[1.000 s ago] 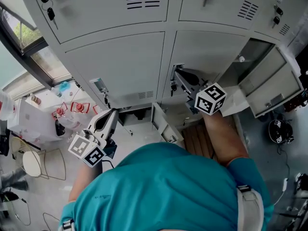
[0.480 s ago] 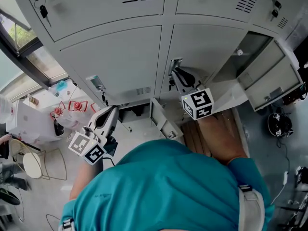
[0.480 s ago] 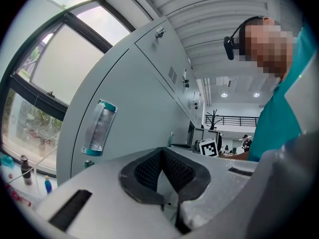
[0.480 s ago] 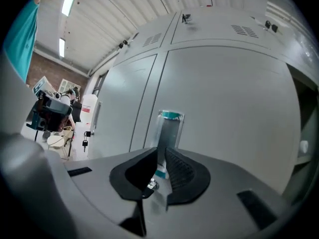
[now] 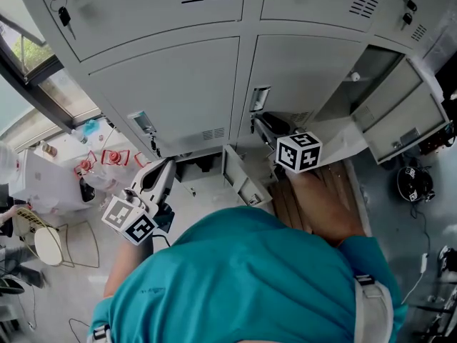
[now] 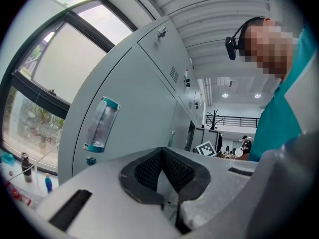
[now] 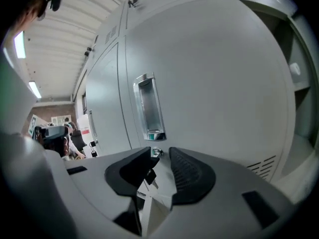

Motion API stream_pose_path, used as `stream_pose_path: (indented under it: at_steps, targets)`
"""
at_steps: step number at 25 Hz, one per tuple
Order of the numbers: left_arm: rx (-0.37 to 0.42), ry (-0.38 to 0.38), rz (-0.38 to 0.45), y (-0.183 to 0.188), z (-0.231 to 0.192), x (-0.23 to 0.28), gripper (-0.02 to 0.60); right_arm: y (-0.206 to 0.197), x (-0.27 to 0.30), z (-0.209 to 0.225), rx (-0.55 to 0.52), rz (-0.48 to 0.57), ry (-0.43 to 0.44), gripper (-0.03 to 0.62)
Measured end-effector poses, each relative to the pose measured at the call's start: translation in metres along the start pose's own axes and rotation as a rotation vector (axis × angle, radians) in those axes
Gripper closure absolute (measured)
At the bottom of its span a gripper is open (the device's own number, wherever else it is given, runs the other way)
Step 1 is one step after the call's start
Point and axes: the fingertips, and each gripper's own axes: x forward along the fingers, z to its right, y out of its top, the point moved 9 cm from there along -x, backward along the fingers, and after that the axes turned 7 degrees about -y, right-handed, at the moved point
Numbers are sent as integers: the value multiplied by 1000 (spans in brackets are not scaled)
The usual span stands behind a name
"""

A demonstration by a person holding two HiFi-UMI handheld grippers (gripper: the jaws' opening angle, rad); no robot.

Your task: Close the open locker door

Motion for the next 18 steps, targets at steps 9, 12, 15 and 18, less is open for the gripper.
stream_pose_path:
  at_steps: [9,12,15,18]
  targets:
    - [-11,7,-7,-5,3,-1,577,-20,3,16,597,-45,136,474]
    - [-17,10,-8,-7,5,-1,577,-29,5,14,705,-40,208,474]
    - [-19,12,-8,-7,6,-1,577,-32,3,11,709,-29,219,530]
    - [-22,15,-8,-8,7,-1,578,-31,3,10,718,-24,221,539]
